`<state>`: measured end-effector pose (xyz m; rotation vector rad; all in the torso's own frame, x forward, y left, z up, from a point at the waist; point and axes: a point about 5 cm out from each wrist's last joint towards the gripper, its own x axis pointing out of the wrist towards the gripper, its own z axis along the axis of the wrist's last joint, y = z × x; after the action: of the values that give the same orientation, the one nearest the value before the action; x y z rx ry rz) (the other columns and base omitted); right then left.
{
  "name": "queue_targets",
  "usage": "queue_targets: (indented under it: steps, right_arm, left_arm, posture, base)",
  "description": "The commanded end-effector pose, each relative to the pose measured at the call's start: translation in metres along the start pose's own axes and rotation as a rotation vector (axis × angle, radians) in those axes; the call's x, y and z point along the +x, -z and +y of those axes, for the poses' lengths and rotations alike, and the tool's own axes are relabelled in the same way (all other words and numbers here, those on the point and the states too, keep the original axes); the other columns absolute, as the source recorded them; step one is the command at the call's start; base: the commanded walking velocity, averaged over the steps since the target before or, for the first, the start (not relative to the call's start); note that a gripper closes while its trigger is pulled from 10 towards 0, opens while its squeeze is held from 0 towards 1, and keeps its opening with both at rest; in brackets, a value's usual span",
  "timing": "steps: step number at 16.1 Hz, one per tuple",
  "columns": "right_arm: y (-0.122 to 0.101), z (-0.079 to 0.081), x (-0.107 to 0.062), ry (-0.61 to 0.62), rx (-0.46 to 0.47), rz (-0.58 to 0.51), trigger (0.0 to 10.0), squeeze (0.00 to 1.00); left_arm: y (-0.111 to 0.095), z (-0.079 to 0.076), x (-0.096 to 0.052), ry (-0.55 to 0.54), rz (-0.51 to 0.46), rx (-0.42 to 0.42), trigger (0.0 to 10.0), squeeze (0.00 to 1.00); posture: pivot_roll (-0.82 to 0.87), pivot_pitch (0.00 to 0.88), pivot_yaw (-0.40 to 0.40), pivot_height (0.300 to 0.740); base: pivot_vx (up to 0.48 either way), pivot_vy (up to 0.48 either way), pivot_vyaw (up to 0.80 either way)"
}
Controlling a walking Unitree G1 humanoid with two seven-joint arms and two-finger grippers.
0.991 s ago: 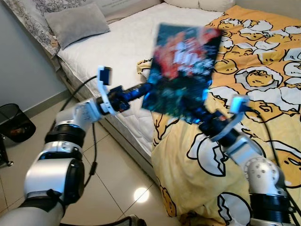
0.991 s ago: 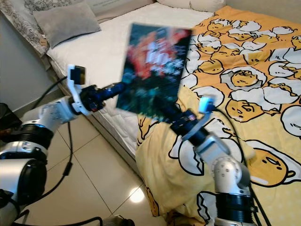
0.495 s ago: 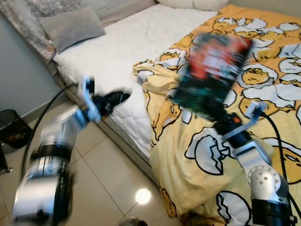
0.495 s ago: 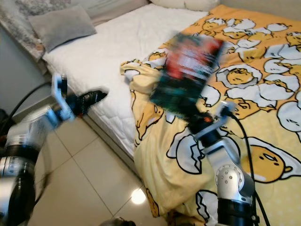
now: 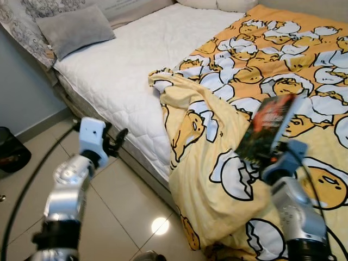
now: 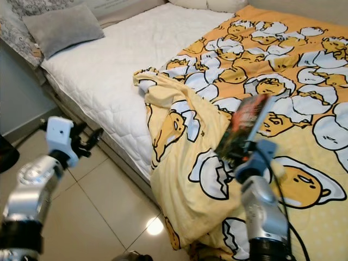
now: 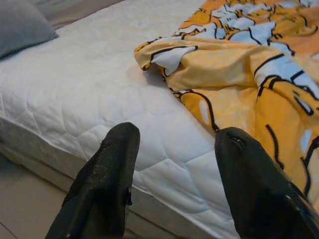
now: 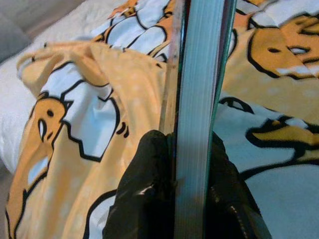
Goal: Clean up the room
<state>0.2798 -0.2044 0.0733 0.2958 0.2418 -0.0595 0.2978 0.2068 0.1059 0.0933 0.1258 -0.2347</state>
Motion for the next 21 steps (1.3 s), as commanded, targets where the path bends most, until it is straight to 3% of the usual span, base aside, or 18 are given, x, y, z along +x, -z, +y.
queue_targets:
  steps: [1, 3, 4, 6, 7, 10, 21]
  right_arm:
    - [-0.006, 0.016, 0.005, -0.044, -0.049, -0.020, 10.0, 0.00]
    - [-0.009, 0.017, 0.006, 0.015, -0.209, -0.079, 10.0, 0.00]
    - [-0.014, 0.018, 0.008, 0.049, -0.239, -0.129, 10.0, 0.00]
    - [-0.024, 0.027, 0.009, 0.001, -0.254, -0.181, 10.0, 0.00]
    - [-0.031, 0.029, 0.009, 0.022, -0.235, -0.231, 10.0, 0.00]
    - [-0.033, 0.030, 0.007, 0.077, -0.110, -0.276, 10.0, 0.00]
    - [-0.015, 0.014, 0.010, 0.218, -0.107, -0.145, 10.0, 0.00]
  left_arm:
    - [0.003, -0.002, -0.009, -0.026, 0.004, 0.024, 10.0, 0.00]
    - [0.012, -0.004, -0.014, -0.069, 0.087, 0.033, 10.0, 0.00]
    - [0.011, -0.001, -0.015, -0.087, 0.068, 0.046, 10.0, 0.00]
    - [0.004, 0.008, -0.013, -0.140, 0.021, 0.085, 10.0, 0.00]
    - [-0.002, 0.008, -0.012, -0.139, 0.006, 0.117, 10.0, 0.00]
    - [-0.011, 0.002, -0.009, -0.103, 0.004, 0.088, 10.0, 0.00]
    - [-0.009, -0.010, -0.007, -0.064, 0.025, 0.085, 10.0, 0.00]
  posture:
    - [-0.03, 0.000, 0.088, 0.740]
    - [-0.02, 0.000, 0.064, 0.740]
    - [-0.01, 0.000, 0.055, 0.740]
    - [-0.01, 0.000, 0.049, 0.740]
    - [-0.01, 0.000, 0.047, 0.740]
    - [0.00, 0.000, 0.049, 0.740]
    - [-0.01, 0.000, 0.072, 0.740]
  base:
    - [0.000, 0.000, 0.00]
    - [0.000, 0.000, -0.79]
    - [0.000, 0.000, -0.80]
    - [0.000, 0.000, 0.00]
    - [0.000, 0.000, 0.00]
    - [0.000, 0.000, -0.80]
    - [0.000, 0.000, -0.80]
